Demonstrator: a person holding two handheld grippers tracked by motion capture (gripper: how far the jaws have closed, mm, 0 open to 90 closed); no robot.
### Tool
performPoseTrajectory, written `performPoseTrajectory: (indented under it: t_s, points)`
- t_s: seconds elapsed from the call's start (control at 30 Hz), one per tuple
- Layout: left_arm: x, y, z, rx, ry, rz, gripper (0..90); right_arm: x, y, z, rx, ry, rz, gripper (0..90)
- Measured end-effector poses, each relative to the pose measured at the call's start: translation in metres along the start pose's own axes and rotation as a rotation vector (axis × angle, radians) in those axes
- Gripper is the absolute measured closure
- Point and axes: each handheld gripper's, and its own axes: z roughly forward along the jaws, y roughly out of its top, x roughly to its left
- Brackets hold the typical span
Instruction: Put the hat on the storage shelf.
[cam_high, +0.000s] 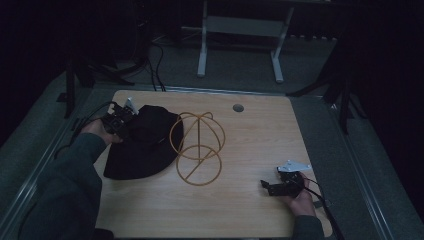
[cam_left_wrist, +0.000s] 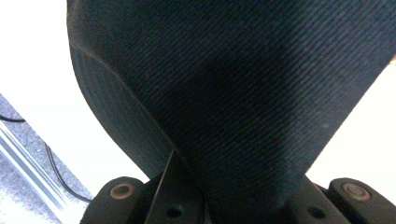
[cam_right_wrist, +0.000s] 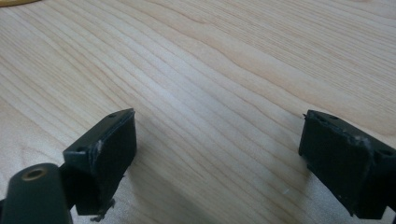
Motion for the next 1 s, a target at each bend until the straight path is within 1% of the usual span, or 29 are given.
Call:
performPoseTrajectory:
  t_s: [0.23,0.3,0.47,0.53,0.63,0.73,0.77,0.83,0.93,1.0]
  points:
    - [0.005,-0.005,-0.021,-0.068,0.010,0.001,88.1,0.000,0.000,0.000,0.000,0.000,0.000,11.1]
    - [0.006,-0.005,-0.028,-0.080,0.014,-0.002,88.1,0.000,0.000,0.000,0.000,0.000,0.000,11.1]
    - [0.007,-0.003,-0.043,-0.094,0.024,0.016,88.2,0.000,0.000,0.000,0.000,0.000,0.000,11.1]
    - [0.008,-0.003,-0.049,-0.111,0.027,0.020,88.1,0.000,0.000,0.000,0.000,0.000,0.000,11.1]
    - [0.011,-0.003,-0.058,-0.138,0.019,0.022,88.1,0.000,0.000,0.000,0.000,0.000,0.000,11.1]
    - [0.013,-0.003,-0.067,-0.149,0.019,0.030,88.1,0.000,0.000,0.000,0.000,0.000,0.000,11.1]
    - [0.014,-0.003,-0.070,-0.151,0.014,0.037,88.1,0.000,0.000,0.000,0.000,0.000,0.000,11.1]
    - [0.015,-0.003,-0.076,-0.163,0.002,0.037,88.1,0.000,0.000,0.000,-0.001,0.000,0.001,11.1]
    - [0.017,-0.004,-0.084,-0.179,-0.007,0.051,88.1,0.000,0.000,0.000,-0.001,0.000,0.001,11.1]
    - [0.019,-0.005,-0.088,-0.192,-0.010,0.048,88.1,0.000,0.000,0.000,0.000,0.000,0.002,11.1]
